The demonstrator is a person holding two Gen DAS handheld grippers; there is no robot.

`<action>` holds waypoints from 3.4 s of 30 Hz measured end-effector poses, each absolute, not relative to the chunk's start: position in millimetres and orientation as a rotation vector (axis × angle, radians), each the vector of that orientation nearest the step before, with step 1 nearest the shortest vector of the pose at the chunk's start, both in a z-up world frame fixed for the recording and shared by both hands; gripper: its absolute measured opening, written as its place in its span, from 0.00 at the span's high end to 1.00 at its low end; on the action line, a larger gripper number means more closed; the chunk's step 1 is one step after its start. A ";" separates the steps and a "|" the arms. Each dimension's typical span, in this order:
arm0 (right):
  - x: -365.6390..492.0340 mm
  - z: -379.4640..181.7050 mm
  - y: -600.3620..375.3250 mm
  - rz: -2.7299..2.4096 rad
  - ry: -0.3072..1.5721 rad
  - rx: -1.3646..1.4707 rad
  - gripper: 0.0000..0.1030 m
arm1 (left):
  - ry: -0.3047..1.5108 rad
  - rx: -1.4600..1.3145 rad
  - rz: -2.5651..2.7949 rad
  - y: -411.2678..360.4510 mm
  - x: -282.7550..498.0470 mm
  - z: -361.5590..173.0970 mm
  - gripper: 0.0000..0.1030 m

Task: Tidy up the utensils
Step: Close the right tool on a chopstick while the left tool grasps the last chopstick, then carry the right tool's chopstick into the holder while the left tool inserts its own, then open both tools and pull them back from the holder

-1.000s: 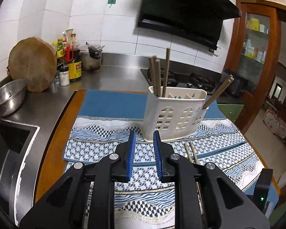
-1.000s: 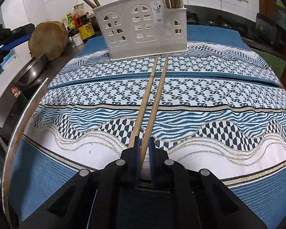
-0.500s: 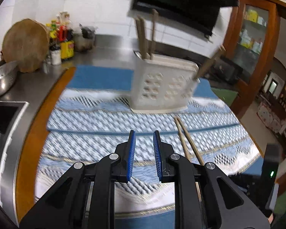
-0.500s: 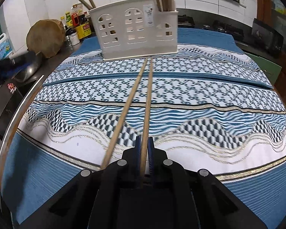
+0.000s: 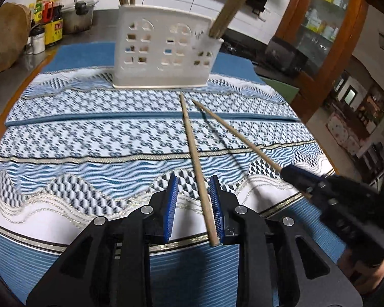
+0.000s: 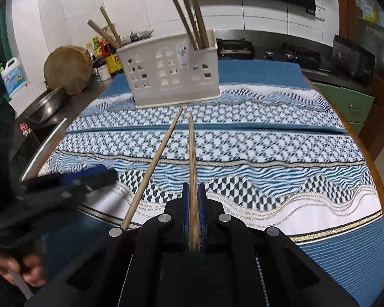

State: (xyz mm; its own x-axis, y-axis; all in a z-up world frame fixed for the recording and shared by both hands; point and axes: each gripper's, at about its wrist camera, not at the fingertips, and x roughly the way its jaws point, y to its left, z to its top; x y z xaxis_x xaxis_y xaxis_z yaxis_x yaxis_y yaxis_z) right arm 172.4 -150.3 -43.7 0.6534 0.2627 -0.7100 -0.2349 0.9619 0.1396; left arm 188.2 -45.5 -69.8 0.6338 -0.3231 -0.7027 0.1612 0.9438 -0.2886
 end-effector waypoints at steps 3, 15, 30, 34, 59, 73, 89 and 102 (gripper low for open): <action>172.0 -36.4 -155.6 0.290 0.793 0.041 0.94 | 0.859 -0.189 -0.287 -56.6 190.7 -76.8 0.75; 173.3 -23.1 -171.3 0.306 0.753 0.041 0.94 | 0.894 -0.143 -0.259 -83.1 202.5 -93.3 0.76; 182.2 9.0 -178.2 0.322 0.699 0.009 0.94 | 0.838 -0.086 -0.203 -75.7 197.8 -68.7 0.94; 193.5 34.5 -182.8 0.330 0.669 0.000 0.94 | 0.775 -0.103 -0.220 -59.3 194.4 -38.6 0.94; 338.5 198.9 -142.6 0.327 0.521 -0.139 0.94 | 0.594 -0.070 -0.272 -7.9 233.1 90.0 0.94; 395.5 153.1 -115.6 0.355 0.607 -0.160 0.93 | 0.407 -0.026 -0.222 -2.1 256.6 167.5 0.94; 370.7 148.9 -126.1 0.341 0.559 -0.227 0.56 | 0.479 -0.084 -0.157 7.7 312.2 141.3 0.94; 357.2 139.4 -134.3 0.338 0.553 -0.227 0.33 | 0.475 -0.030 -0.141 0.0 305.9 148.2 0.94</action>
